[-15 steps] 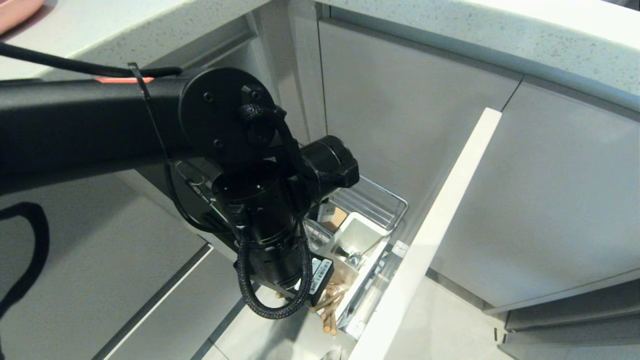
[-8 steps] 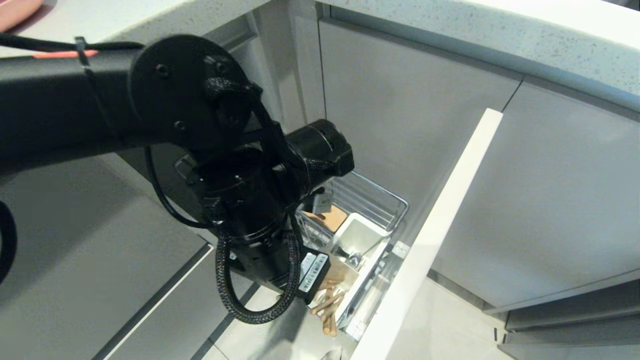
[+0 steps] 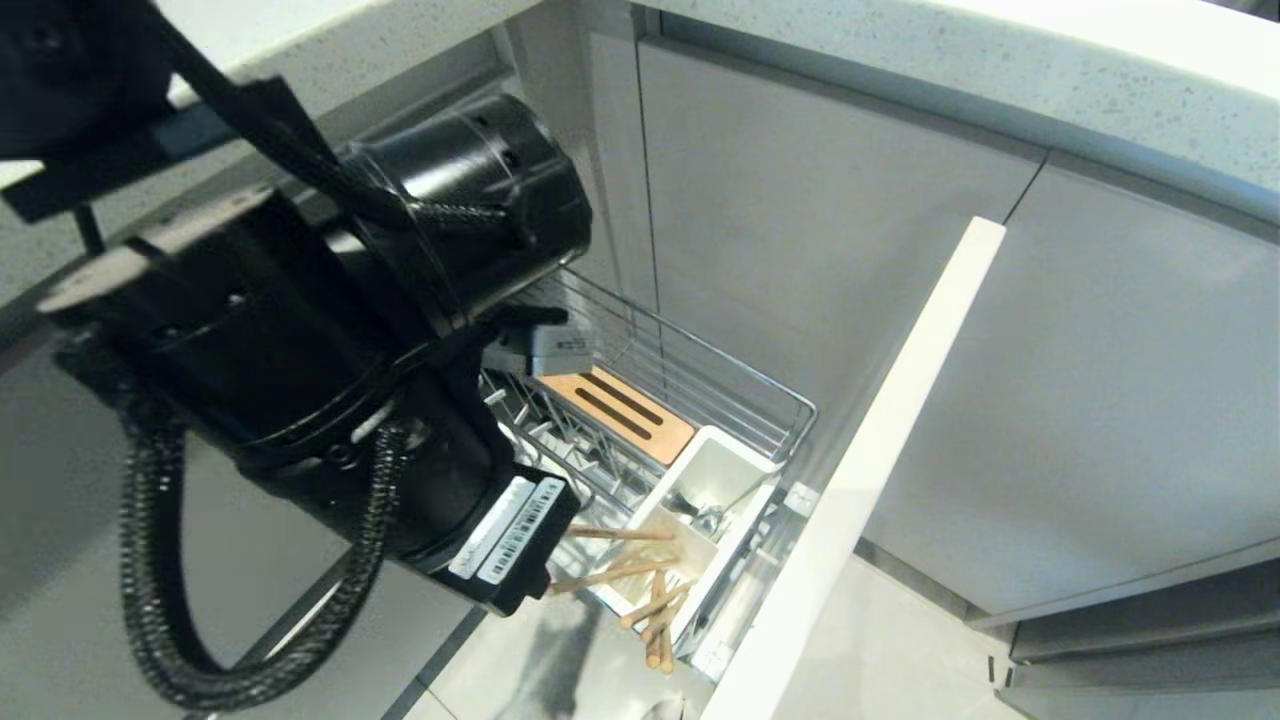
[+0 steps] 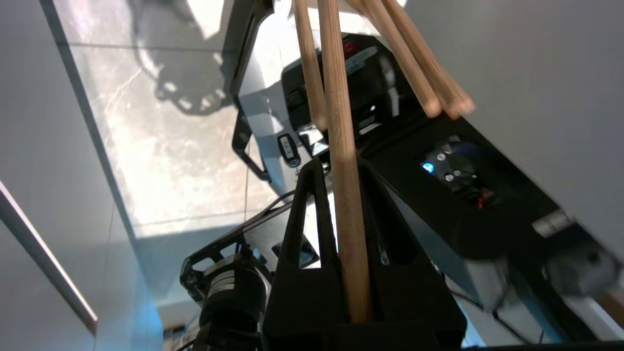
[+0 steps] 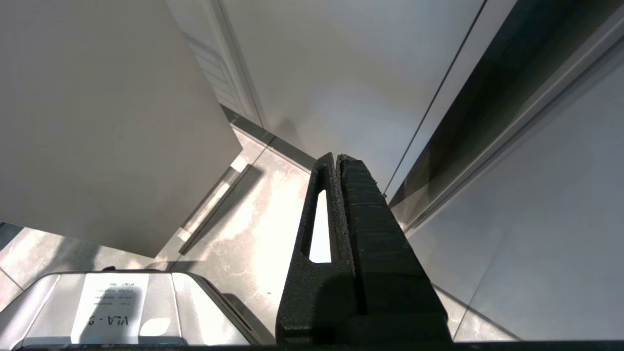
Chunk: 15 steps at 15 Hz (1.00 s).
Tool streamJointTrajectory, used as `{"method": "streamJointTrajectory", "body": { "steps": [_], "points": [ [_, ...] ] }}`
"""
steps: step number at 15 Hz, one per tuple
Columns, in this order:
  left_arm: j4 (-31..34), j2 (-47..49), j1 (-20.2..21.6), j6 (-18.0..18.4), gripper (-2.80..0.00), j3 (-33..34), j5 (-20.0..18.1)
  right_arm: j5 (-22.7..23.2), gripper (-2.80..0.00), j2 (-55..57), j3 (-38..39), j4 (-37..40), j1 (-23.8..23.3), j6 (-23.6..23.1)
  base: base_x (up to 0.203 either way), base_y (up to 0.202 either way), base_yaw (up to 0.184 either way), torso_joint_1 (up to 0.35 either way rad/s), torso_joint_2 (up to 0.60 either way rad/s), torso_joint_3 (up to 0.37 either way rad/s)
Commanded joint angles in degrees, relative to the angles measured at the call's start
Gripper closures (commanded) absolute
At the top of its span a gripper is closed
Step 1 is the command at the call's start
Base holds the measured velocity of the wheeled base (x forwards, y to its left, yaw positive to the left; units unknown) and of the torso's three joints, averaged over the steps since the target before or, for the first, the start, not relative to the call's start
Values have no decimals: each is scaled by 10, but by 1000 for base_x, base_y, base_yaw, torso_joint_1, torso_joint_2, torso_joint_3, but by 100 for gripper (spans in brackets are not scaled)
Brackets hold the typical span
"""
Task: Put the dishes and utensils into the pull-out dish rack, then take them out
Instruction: Take the chopsticks out of the cupboard
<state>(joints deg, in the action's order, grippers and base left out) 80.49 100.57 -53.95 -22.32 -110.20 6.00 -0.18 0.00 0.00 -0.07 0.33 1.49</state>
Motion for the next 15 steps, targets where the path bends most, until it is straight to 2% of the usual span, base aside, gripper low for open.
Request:
{"method": "streamJointTrajectory", "body": {
  "steps": [1, 7, 12, 15],
  "points": [
    [7, -40, -4, -2, 0, 0, 1, 0, 0, 0, 1, 0, 0, 0, 0, 0, 0, 0, 0, 0],
    [40, -119, -9, -2, 0, 0, 1, 0, 0, 0, 1, 0, 0, 0, 0, 0, 0, 0, 0, 0],
    [32, -203, -23, 7, 0, 1, -1, 0, 0, 0, 1, 0, 1, 0, 0, 0, 0, 0, 0, 0],
    [6, -268, -25, 30, 0, 1, -41, 0, 0, 0, 1, 0, 0, 0, 0, 0, 0, 0, 0, 0]
  ]
}}
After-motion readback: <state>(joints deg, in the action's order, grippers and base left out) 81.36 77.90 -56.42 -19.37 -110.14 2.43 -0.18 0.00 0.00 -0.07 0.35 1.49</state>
